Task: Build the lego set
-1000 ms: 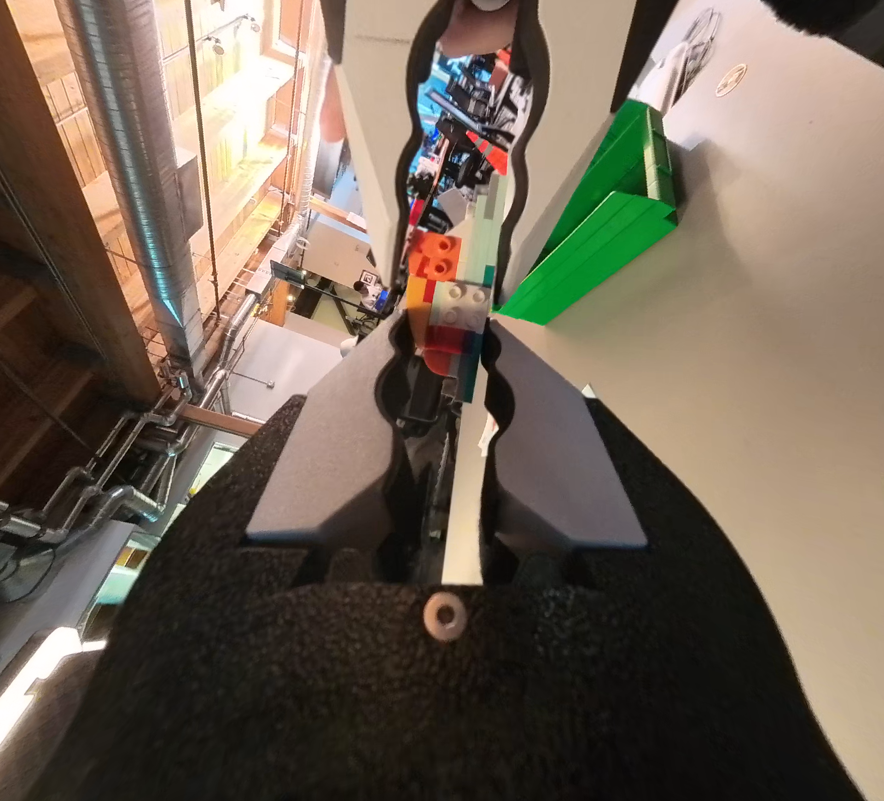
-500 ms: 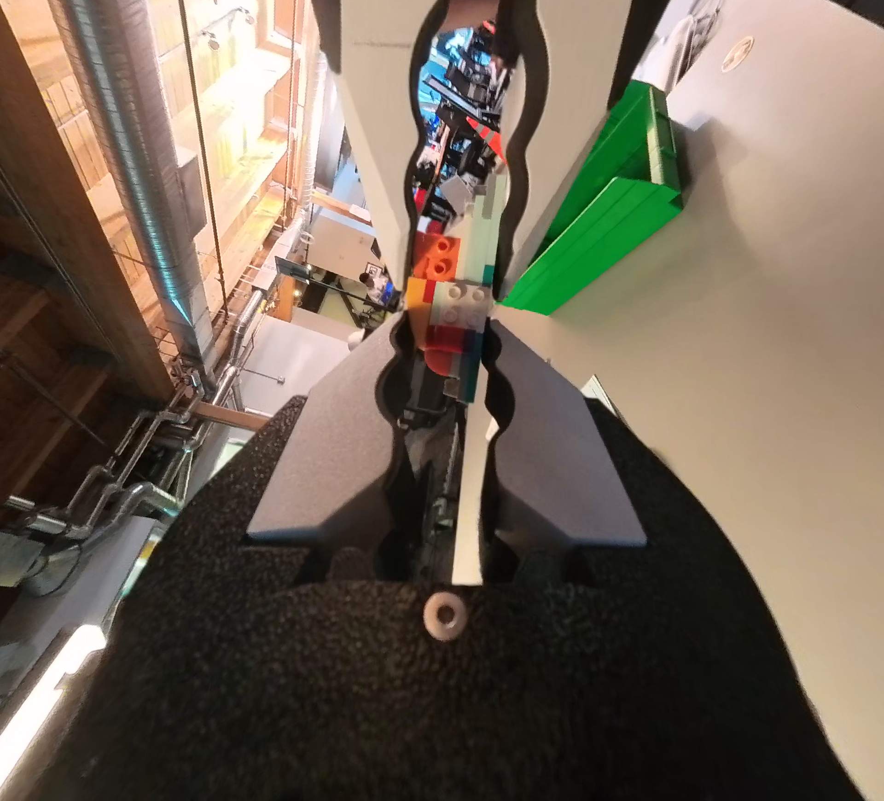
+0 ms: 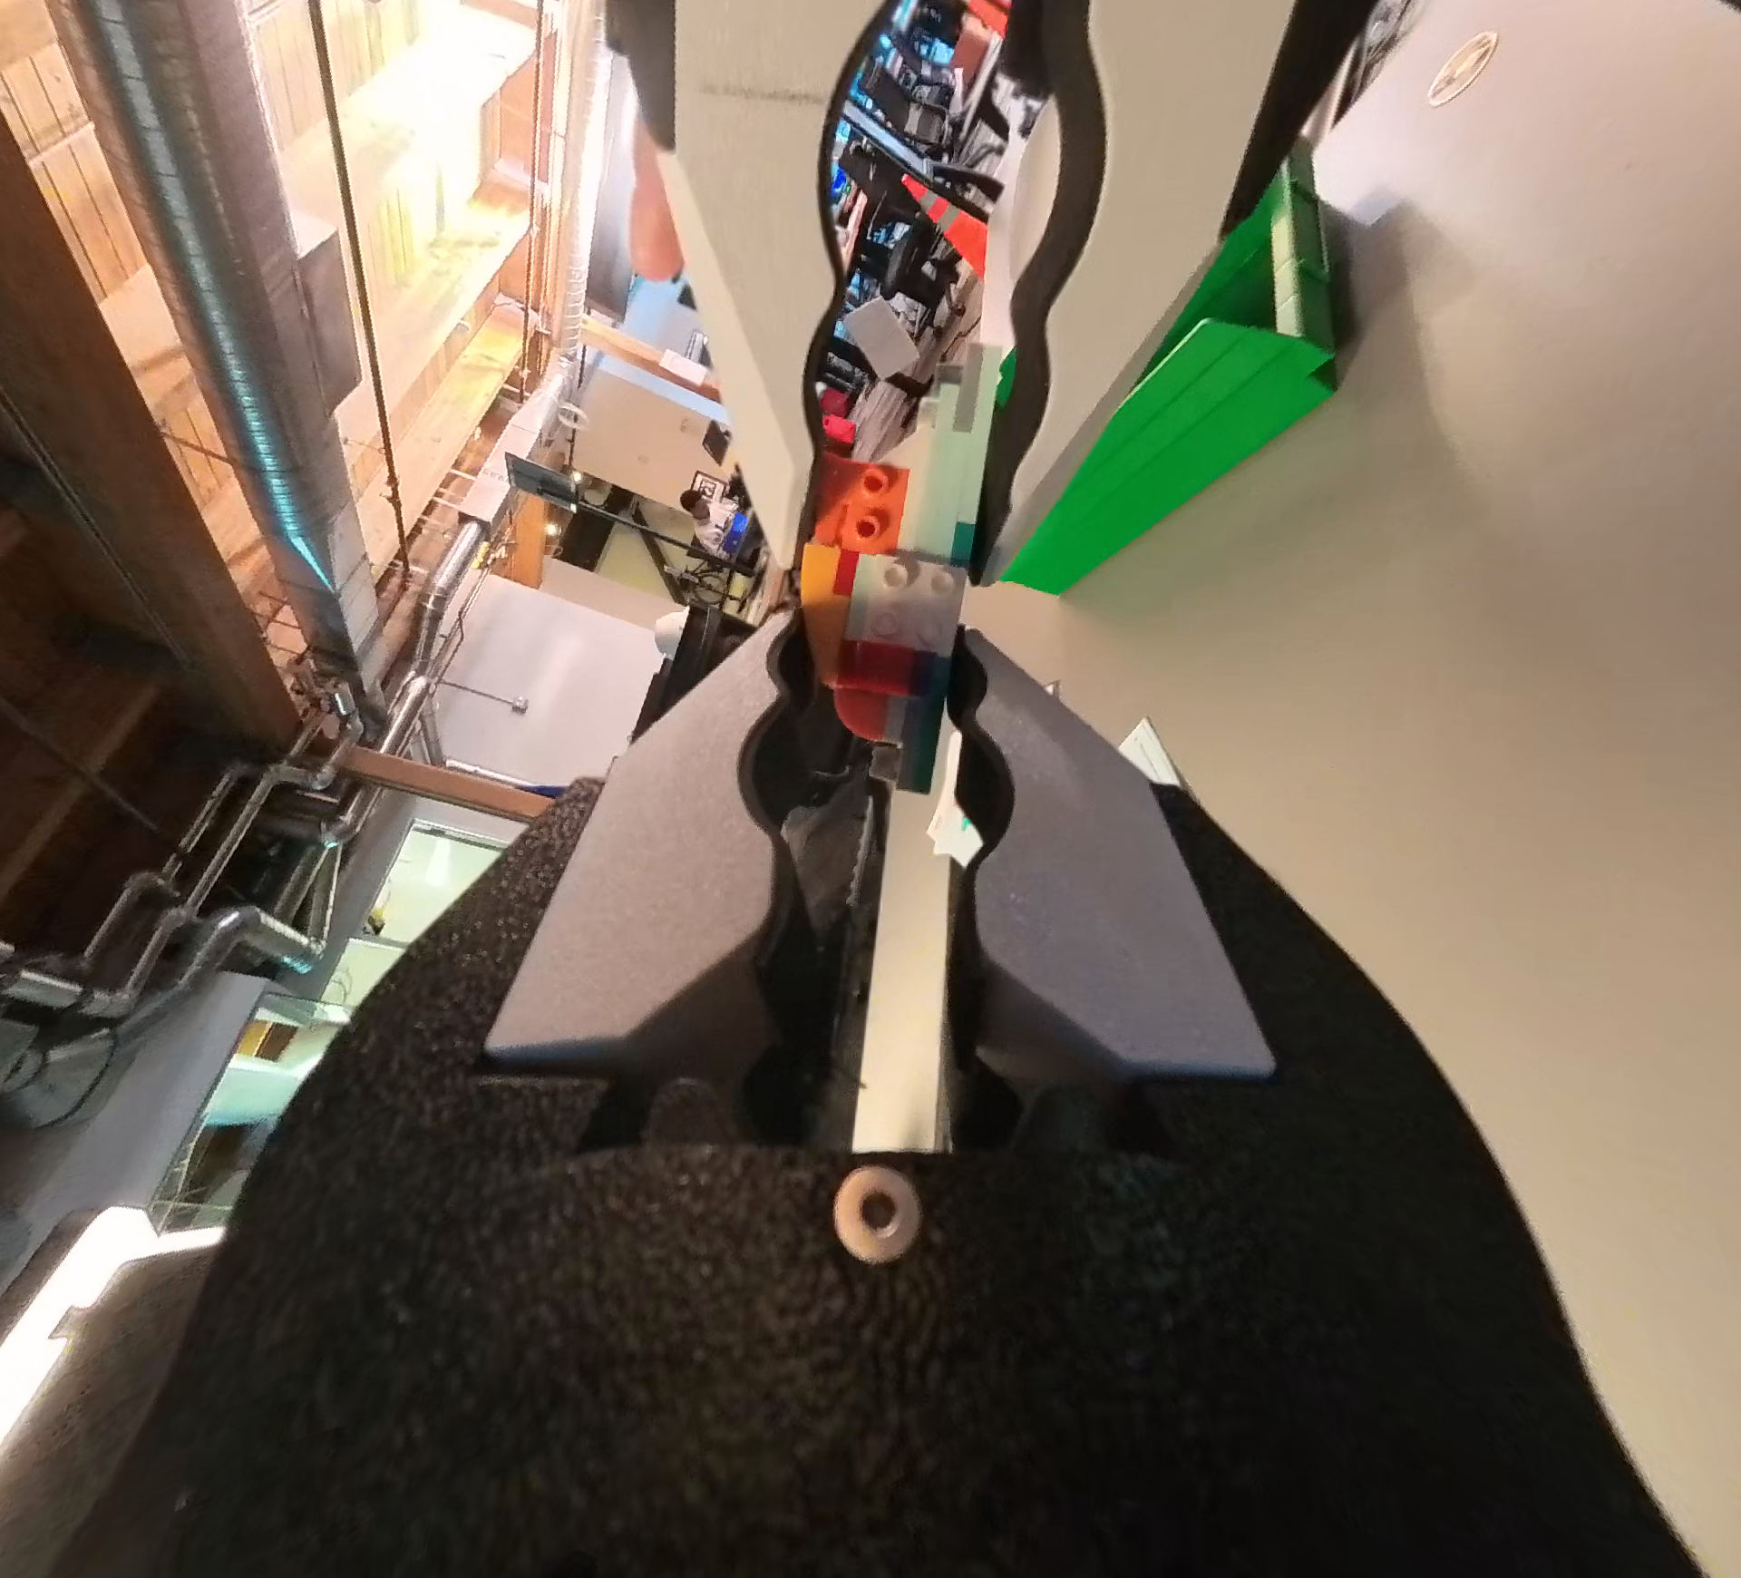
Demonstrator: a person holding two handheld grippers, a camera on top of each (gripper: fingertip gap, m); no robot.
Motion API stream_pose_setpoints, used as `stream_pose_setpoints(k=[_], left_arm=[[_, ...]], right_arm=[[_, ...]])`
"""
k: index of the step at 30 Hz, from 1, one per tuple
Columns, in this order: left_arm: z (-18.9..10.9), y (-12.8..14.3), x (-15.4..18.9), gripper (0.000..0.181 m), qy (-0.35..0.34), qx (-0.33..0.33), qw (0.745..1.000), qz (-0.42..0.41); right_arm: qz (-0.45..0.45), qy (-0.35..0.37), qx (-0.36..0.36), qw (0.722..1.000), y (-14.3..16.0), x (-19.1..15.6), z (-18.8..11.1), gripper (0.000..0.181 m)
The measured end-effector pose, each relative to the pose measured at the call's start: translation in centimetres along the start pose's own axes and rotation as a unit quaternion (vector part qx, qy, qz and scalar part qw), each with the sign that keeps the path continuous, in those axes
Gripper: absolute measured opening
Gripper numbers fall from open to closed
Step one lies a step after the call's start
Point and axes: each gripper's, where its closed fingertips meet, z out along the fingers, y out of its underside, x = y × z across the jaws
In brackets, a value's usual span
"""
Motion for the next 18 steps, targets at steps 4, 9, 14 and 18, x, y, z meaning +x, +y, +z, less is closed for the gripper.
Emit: stream_pose_setpoints(k=[4,9,14,18], left_arm=[[-0.1,0.0,0.0,0.025,0.001,0.005,1.0,-0.003],[-0.1,0.2,0.0,0.025,0.0,0.003,1.0,0.002],[-0.4,-0.2,0.4,0.025,0.02,0.035,0.999,-0.013],[-0.9,-1.3,0.8,0.025,0.042,0.078,0.995,-0.035]], right_arm=[[0.012,0.003,0.007,1.0,-0.2,0.2,-0.1,0.036],[0.01,0.013,0.01,1.0,0.0,0.6,-0.4,0.048],[0.055,-0.017,0.103,0.993,-1.0,0.5,-2.2,0.045],[0.058,-0.045,0.136,0.988,-1.4,-0.2,-3.1,0.046]])
